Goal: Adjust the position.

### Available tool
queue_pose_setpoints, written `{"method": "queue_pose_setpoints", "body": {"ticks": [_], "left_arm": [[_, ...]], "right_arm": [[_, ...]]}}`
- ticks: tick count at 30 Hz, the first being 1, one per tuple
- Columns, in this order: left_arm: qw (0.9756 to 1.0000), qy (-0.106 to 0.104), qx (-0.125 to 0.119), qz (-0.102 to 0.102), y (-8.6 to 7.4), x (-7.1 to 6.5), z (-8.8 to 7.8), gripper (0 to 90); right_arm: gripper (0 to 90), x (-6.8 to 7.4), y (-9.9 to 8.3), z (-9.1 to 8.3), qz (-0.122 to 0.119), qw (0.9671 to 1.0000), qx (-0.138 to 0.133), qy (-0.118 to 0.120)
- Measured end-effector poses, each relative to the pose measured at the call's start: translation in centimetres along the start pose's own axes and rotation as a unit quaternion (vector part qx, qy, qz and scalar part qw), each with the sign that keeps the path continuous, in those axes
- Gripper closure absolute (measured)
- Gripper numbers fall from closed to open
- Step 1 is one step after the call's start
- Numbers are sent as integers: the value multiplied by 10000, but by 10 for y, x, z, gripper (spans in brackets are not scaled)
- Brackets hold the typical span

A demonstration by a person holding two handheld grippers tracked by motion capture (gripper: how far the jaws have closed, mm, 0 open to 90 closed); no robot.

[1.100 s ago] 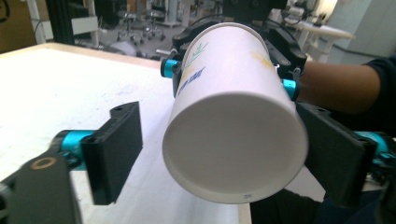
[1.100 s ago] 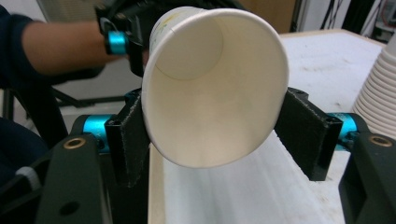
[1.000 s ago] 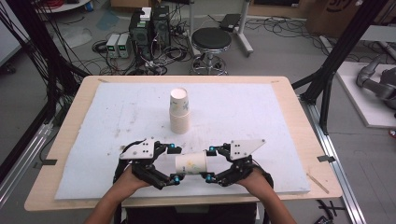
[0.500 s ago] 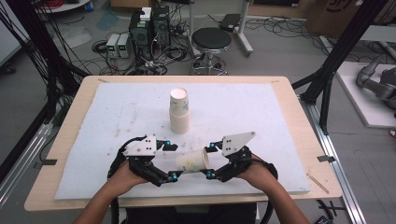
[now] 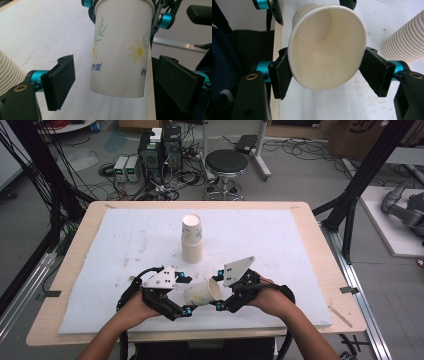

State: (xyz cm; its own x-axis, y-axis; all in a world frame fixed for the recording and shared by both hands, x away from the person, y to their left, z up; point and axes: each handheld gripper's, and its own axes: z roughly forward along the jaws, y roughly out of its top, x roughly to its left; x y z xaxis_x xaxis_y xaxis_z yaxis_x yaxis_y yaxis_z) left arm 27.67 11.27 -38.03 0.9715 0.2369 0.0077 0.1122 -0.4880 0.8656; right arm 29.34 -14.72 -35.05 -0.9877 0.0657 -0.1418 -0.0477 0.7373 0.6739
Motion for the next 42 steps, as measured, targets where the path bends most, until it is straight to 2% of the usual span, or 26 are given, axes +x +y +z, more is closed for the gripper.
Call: {"method": "queue_pose_setpoints", "body": {"ticks": [5,10,14,18,22,26,28,29,31,32,36,42], "left_arm": [[9996,9,261,70,3,1,5,160],[9987,17,465,190,6,1,10,167],[9982,24,565,221,7,1,12,172],[9967,-3,763,289,7,-1,18,183],[9961,-18,826,299,8,-1,19,188],[9955,0,901,284,7,2,20,208],[9959,4,869,253,7,2,21,220],[9955,-11,901,280,7,2,21,229],[9957,-16,896,241,7,2,22,268],[9957,-56,907,197,7,2,23,276],[9950,-162,950,246,7,2,24,340],[9950,-225,950,233,5,1,27,350]], "right_arm": [[303,-1,11,2,-208,9993,325,-12],[301,-1,19,5,-283,9980,564,-7],[300,-1,23,8,-368,9966,731,8],[299,-2,26,11,-415,9954,858,-10],[299,-2,29,13,-464,9941,985,0],[297,-1,31,15,-535,9937,982,16],[296,0,31,16,-481,9934,1039,23],[296,-1,31,17,-568,9933,1006,16],[296,1,31,17,-499,9932,1048,34],[296,0,31,18,-527,9931,1047,50],[296,1,30,19,-511,9926,1097,60],[296,1,31,20,-566,9928,1050,117]]}}
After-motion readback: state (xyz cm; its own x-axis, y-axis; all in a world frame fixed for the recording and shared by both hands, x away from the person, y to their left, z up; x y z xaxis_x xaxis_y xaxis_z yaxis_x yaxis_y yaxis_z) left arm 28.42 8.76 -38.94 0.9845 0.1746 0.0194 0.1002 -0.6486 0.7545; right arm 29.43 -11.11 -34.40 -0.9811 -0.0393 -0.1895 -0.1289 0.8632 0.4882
